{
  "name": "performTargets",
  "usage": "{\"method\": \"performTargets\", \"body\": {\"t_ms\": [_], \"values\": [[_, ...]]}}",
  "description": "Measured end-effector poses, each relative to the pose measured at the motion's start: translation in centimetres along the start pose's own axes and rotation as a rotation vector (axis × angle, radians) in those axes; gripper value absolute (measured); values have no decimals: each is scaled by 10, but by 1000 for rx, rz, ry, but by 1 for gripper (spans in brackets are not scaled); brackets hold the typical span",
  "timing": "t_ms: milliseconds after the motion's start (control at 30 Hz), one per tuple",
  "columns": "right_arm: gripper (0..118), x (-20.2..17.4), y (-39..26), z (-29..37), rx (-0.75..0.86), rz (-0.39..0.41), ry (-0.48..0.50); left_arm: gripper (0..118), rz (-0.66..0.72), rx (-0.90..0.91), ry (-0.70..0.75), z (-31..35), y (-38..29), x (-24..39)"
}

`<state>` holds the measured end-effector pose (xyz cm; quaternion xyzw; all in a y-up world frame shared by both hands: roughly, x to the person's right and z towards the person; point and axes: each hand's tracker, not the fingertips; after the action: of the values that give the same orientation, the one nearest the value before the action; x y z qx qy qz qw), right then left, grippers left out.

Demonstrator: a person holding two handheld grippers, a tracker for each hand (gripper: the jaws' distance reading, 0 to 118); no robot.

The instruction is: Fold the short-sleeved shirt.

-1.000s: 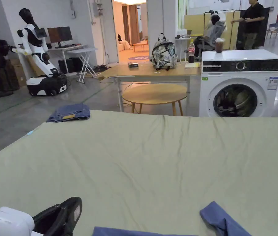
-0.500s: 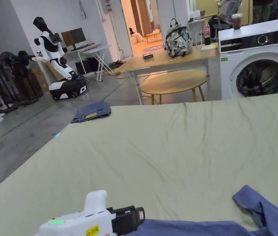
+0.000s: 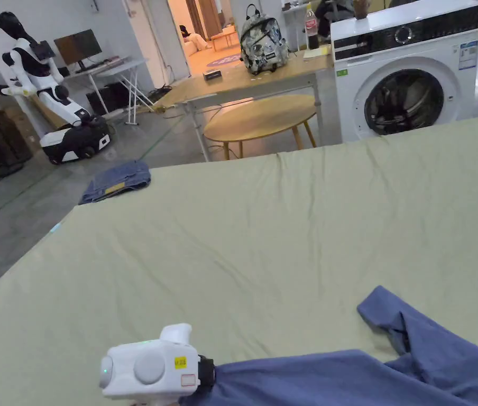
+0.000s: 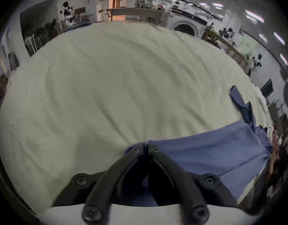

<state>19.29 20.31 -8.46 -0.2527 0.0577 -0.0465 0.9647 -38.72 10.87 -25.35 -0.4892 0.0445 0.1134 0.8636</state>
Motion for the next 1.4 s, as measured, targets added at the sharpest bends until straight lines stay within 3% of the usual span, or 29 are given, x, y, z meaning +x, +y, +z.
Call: {"method": "performTargets", "body": {"t_ms": [100, 133, 200, 233, 267, 400, 433, 500, 533, 567, 633, 700, 833, 1000, 1100, 1200, 1333, 1400], "values": [[0, 6, -8, 4, -29, -58, -43, 0, -39, -1, 6, -2, -2, 2], [8, 8, -10, 2, -55, -92, -53, 0, -31, -2, -2, -1, -1, 0], [70, 14, -14, -7, -147, -159, -27, 0, -8, -8, -18, -2, -1, -4], [89, 16, -18, -13, -178, -202, -22, 0, -8, -9, -22, 6, -5, 7], [93, 18, -23, -20, -197, -246, -32, 0, -13, -2, -15, 8, -6, 8], [92, 25, -37, -58, -235, -393, -24, 0, -19, 3, -17, 13, -10, 13], [85, 27, -40, -71, -247, -406, -17, 0, -20, 5, -18, 14, -12, 14], [45, 28, -44, -95, -307, -422, -28, 0, -21, 10, -19, 15, -10, 12], [32, 29, -48, -104, -335, -427, -28, 0, -19, 11, -22, 16, -12, 12], [29, 28, -53, -111, -341, -423, -17, 0, -16, 15, -24, 17, -13, 13], [10, 24, -57, -112, -337, -359, -46, 0, 0, 27, -36, 20, -13, 10], [9, 25, -47, -95, -305, -356, -31, 0, -4, 70, -82, 29, -17, 7], [7, 16, -10, -60, -166, -358, 61, 0, -6, 328, -221, 106, -17, 1], [7, -17, 70, -40, 17, -156, 75, 0, -30, 681, -282, 248, 10, 4], [7, -28, 129, -33, 122, -101, 133, 0, -74, 811, -250, 297, 39, -9], [7, -45, 191, -25, 219, -38, 129, 0, -78, 897, -248, 332, 61, -8], [7, -57, 264, -29, 289, -14, 165, 0, -90, 992, -213, 363, 93, -5], [7, -61, 304, -40, 313, 3, 136, 0, -93, 1027, -151, 376, 115, -3]]}}
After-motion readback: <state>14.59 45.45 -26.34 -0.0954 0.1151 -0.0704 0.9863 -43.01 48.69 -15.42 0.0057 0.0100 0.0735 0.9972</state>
